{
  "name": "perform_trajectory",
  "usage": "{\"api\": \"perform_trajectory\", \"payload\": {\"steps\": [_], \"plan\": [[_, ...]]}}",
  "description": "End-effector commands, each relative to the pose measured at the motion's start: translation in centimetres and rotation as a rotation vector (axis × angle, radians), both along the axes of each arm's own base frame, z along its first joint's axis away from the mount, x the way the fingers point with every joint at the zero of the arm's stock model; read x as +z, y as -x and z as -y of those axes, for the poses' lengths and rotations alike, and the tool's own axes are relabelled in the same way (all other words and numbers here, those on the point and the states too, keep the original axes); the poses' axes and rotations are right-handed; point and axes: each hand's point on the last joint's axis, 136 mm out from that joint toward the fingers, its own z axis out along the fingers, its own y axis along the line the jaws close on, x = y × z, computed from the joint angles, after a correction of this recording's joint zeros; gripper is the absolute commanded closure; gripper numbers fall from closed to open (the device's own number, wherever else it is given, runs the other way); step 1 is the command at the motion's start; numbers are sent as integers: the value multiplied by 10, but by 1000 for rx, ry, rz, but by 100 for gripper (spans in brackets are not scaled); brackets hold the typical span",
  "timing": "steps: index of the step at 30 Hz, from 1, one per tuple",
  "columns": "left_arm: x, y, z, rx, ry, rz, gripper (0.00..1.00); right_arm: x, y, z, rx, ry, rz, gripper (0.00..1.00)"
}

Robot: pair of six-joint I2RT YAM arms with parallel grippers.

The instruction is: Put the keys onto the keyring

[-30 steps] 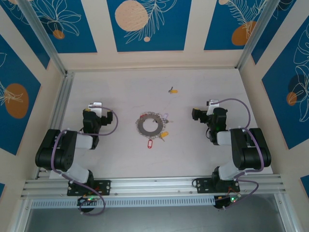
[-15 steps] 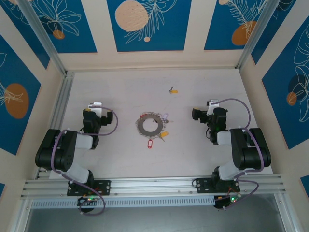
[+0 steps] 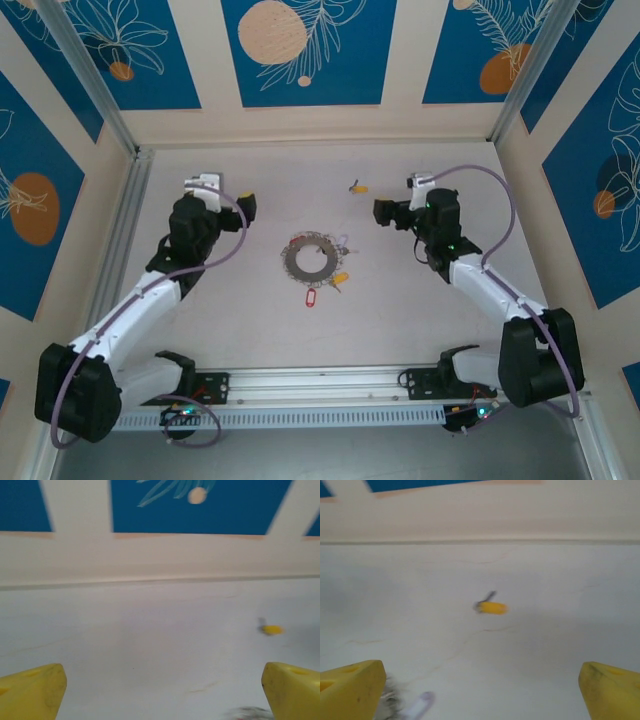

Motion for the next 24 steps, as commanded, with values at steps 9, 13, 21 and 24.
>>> {"api": "perform_trajectory", "payload": {"steps": [9,13,21,24], "plan": [[-117,17,73,-329,70,-594,23,-58,104,-109,529,-210,-387,1],[-139,4,99,-397,56,-640,30,-66,110,-117,586,-254,-400,1],[-184,-17,131,-452,-3,-732,45,-66,109,-125,642,-257,-411,1],[-196,-18,134,-459,-18,-760,49,-68,109,-125,647,-262,-413,1]]}}
